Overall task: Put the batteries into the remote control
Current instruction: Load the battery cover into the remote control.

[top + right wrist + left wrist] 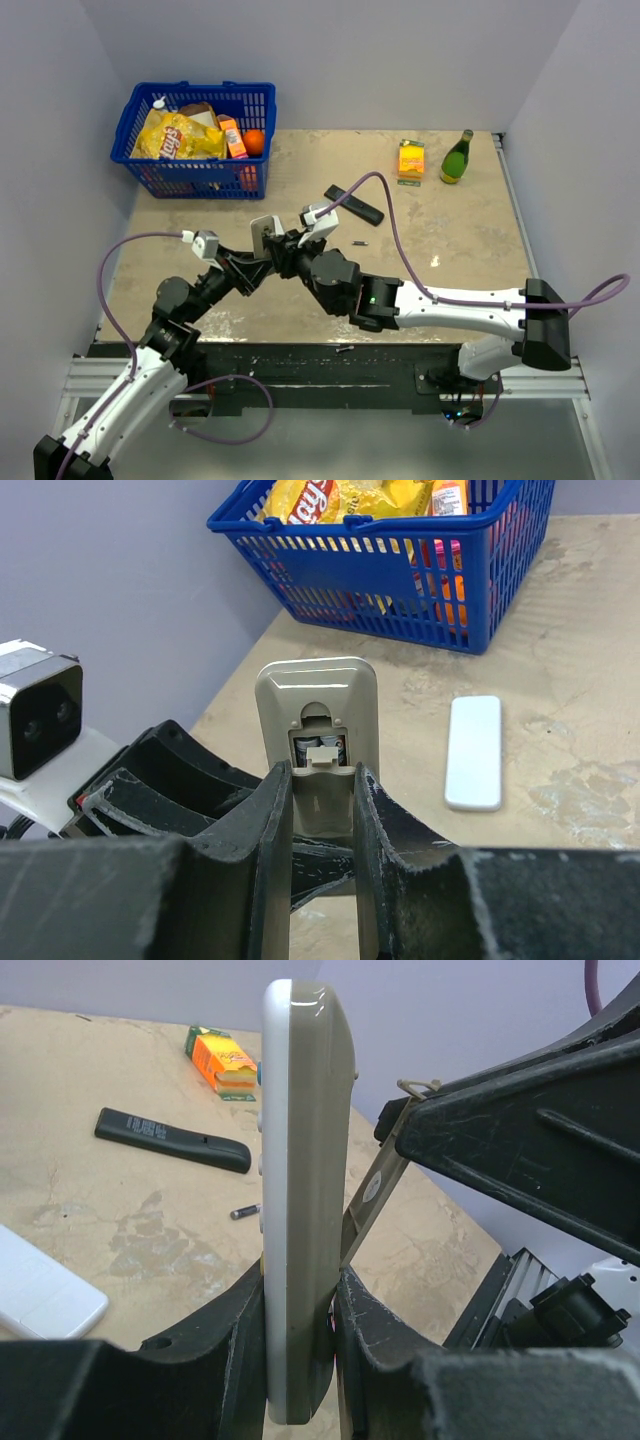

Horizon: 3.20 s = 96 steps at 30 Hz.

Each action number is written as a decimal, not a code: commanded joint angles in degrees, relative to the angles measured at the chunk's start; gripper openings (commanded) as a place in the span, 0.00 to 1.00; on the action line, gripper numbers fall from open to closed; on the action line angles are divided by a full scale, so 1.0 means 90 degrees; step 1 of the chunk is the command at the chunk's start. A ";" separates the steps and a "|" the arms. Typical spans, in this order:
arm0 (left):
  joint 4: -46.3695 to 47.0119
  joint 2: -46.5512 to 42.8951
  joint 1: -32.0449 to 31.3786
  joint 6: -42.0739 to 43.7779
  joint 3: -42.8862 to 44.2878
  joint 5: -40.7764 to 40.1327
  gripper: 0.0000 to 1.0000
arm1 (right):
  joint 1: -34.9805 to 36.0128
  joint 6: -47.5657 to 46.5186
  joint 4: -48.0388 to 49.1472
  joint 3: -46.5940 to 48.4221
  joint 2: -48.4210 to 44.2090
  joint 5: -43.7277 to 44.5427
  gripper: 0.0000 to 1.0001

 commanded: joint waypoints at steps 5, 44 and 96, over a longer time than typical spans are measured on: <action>0.0247 -0.0124 0.0042 0.0086 0.0338 -0.0100 0.00 | 0.0089 -0.0257 0.0116 0.0296 0.0085 0.0348 0.00; 0.2005 -0.0075 0.0042 -0.1427 -0.0618 0.0456 0.00 | 0.0119 0.0133 -0.1769 0.1361 0.1189 0.0426 0.11; 0.2581 0.0150 0.0042 -0.2130 -0.1068 0.0613 0.00 | -0.1140 -0.0228 -0.1867 0.1401 -0.0295 -0.2823 0.86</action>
